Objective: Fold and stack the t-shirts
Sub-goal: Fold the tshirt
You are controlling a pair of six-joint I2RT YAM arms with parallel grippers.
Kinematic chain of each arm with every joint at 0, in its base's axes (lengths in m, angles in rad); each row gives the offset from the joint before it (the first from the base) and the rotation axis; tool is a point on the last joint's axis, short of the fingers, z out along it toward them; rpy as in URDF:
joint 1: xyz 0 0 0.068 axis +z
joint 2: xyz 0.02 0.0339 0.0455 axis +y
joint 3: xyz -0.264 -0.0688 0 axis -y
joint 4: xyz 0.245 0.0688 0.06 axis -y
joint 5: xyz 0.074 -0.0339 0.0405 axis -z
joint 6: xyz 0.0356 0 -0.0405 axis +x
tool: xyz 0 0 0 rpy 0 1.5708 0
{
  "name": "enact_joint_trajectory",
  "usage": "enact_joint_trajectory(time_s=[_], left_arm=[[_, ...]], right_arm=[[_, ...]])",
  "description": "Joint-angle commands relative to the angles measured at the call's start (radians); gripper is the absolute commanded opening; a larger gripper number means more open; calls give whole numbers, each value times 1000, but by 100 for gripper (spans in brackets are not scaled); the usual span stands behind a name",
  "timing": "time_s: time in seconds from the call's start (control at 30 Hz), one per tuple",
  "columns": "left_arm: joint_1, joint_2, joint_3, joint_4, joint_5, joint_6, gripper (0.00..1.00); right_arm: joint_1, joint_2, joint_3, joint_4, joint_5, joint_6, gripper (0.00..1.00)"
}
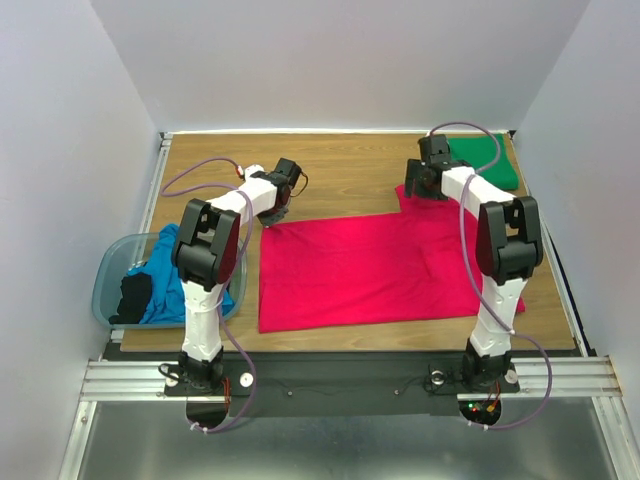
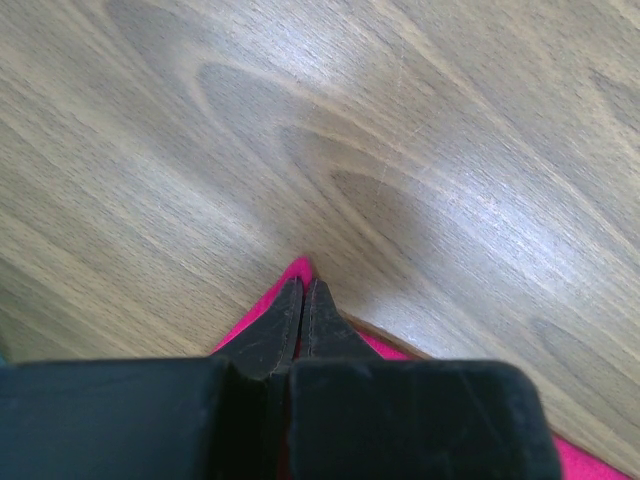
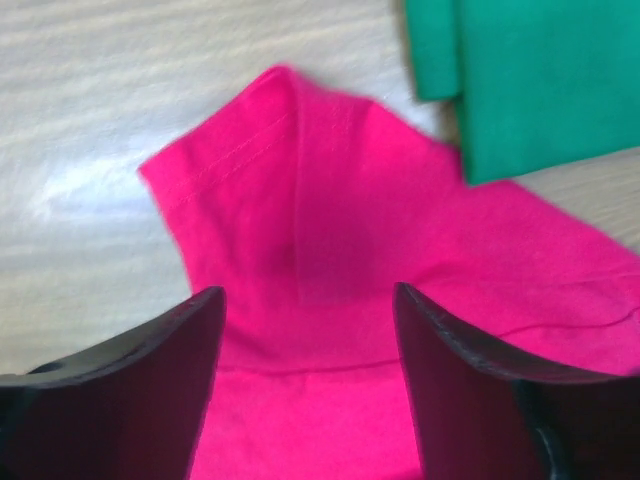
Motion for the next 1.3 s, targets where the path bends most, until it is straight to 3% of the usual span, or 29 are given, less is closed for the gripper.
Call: enact_joint_trajectory(time_s=[0.0,0.1,0.37,0.67,0.7,0.87,1.27], left_arm=[[6,-31,-34,-36,-4,5,0],[6,-33,-29,-36,-2,6,0],[6,-28,-28,-32,8,10,0],[8,-30,-23,-39,-1,6,0],[6,-31,-24,-39,-2,6,0],[8,-44,-24,-41,-5,8,0],[-8,-208,-170,43,31,16,0]], right_arm=[[-5,30,62,8,80,-21,65],[-5,51,62,8,64,-24,54],[-5,108,98,8,63,-39,48],[-5,99,95,8,118,-41,13],[-5,97,99,7,136,-42,0],[-6,73,92,5,187,-65,0],[-5,-255,-155,-6,285,-179,0]])
